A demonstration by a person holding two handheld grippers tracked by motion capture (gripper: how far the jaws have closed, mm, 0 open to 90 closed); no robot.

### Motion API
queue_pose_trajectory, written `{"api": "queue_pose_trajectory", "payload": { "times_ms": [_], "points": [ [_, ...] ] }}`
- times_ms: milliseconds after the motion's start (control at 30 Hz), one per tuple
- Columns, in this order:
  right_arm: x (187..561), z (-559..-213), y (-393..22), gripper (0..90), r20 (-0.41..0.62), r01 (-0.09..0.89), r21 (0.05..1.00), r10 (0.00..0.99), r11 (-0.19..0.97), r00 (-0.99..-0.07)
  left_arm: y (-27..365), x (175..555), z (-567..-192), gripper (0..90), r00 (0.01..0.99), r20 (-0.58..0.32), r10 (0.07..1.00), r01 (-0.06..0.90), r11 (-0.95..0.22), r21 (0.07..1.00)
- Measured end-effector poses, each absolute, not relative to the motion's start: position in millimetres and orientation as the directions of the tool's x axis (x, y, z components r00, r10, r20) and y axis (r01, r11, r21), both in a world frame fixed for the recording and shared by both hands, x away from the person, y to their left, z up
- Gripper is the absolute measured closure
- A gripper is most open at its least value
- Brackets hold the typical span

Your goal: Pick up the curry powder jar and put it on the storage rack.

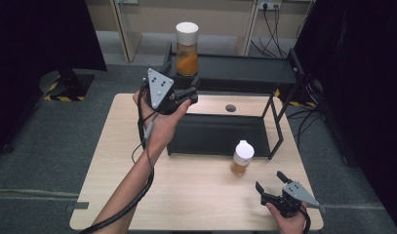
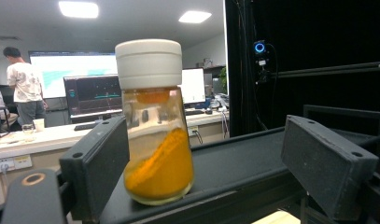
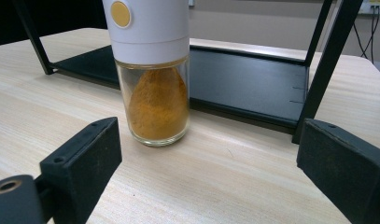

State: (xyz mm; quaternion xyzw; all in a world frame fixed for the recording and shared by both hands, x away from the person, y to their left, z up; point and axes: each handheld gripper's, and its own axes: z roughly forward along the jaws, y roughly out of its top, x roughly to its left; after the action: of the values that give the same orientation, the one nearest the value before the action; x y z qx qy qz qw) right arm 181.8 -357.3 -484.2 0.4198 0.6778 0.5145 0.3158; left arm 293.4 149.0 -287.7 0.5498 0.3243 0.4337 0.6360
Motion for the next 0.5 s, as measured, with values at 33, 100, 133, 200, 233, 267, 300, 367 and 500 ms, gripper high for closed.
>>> {"api": "queue_pose_trajectory", "payload": {
  "times_ms": [33, 100, 133, 200, 233, 267, 300, 367, 500],
  "points": [
    [181.8, -484.1, -357.3, 6.9, 0.004, 0.244, 0.963, 0.894, 0.118, -0.448, 149.2, 292.8, -288.8, 14.9, 0.415, 0.063, 0.908, -0.195, 0.021, 0.981],
    [181.8, -484.1, -357.3, 6.9, 0.003, 0.244, 0.962, 0.894, 0.119, -0.448, 149.8, 290.5, -292.4, 14.9, 0.418, 0.059, 0.907, -0.195, 0.026, 0.980],
    [181.9, -484.1, -357.2, 6.9, 0.003, 0.244, 0.962, 0.894, 0.119, -0.448, 150.0, 289.2, -294.6, 14.9, 0.421, 0.055, 0.906, -0.195, 0.031, 0.980],
    [181.9, -484.1, -357.2, 6.9, 0.004, 0.244, 0.962, 0.894, 0.119, -0.448, 150.5, 288.3, -296.0, 14.8, 0.425, 0.056, 0.904, -0.194, 0.031, 0.980],
    [181.9, -484.1, -357.4, 6.9, 0.004, 0.244, 0.962, 0.894, 0.118, -0.449, 150.6, 287.4, -297.7, 14.7, 0.428, 0.054, 0.902, -0.194, 0.034, 0.980],
    [181.9, -484.2, -357.5, 6.9, 0.004, 0.244, 0.963, 0.894, 0.118, -0.449, 150.8, 286.8, -298.9, 14.7, 0.428, 0.055, 0.902, -0.195, 0.033, 0.980],
    [181.9, -484.3, -357.5, 6.9, 0.004, 0.243, 0.963, 0.894, 0.118, -0.449, 151.3, 285.8, -300.8, 14.6, 0.429, 0.058, 0.902, -0.196, 0.030, 0.980],
    [181.8, -484.3, -357.5, 6.9, 0.004, 0.243, 0.963, 0.894, 0.118, -0.449, 151.4, 284.2, -303.5, 14.6, 0.427, 0.061, 0.902, -0.196, 0.026, 0.980],
    [181.9, -484.2, -357.5, 6.9, 0.003, 0.243, 0.963, 0.893, 0.119, -0.450, 152.2, 281.2, -308.2, 14.4, 0.426, 0.071, 0.902, -0.198, 0.017, 0.980]
  ]
}}
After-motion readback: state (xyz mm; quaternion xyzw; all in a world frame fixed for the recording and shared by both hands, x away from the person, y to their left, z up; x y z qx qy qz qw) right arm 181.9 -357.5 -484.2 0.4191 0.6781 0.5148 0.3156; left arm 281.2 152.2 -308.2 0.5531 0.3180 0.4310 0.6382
